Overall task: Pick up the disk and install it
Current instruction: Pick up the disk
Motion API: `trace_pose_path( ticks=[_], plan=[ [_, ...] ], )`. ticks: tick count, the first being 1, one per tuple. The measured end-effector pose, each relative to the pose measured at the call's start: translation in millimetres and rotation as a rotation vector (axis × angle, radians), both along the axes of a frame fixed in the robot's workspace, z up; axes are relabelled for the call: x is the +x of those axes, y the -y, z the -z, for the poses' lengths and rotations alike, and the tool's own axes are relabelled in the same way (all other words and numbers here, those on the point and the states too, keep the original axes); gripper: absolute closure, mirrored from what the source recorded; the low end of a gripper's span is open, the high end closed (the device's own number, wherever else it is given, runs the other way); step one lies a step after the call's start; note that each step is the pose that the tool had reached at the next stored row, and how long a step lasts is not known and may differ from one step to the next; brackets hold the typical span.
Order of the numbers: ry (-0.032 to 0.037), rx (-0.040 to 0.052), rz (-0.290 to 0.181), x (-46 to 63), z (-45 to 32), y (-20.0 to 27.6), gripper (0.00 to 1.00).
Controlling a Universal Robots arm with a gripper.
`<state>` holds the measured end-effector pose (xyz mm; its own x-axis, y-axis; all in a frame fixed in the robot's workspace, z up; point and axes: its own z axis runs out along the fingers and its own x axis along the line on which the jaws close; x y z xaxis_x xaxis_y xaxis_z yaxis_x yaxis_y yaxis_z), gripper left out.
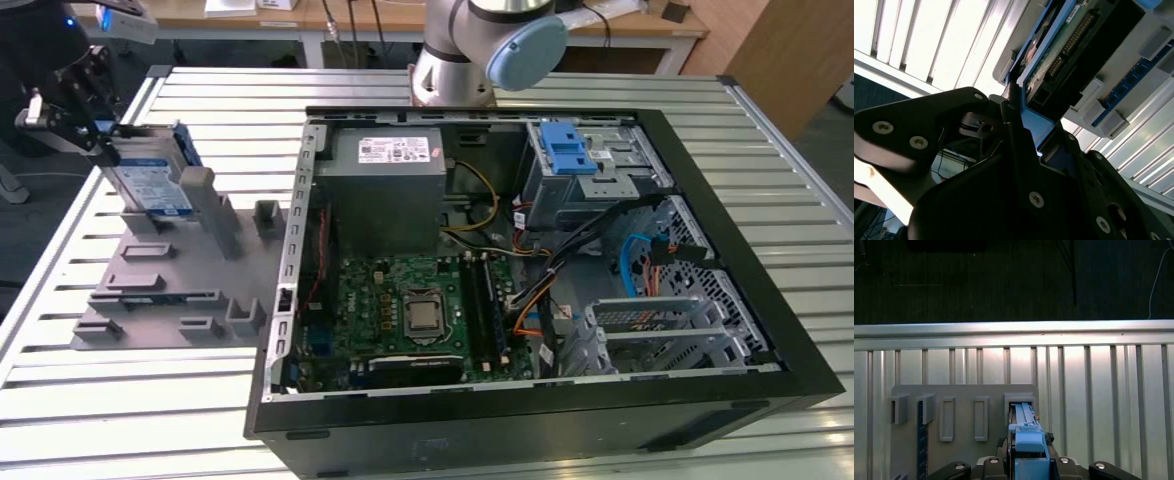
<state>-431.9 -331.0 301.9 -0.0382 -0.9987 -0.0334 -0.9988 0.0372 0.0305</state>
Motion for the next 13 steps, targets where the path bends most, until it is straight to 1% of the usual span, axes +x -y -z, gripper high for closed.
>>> trace_pose_path(
  ticks=[13],
  plan=[
    [-0.0001, 0.0, 0.0, 0.0, -10.6, 0.0, 0.63]
  ],
)
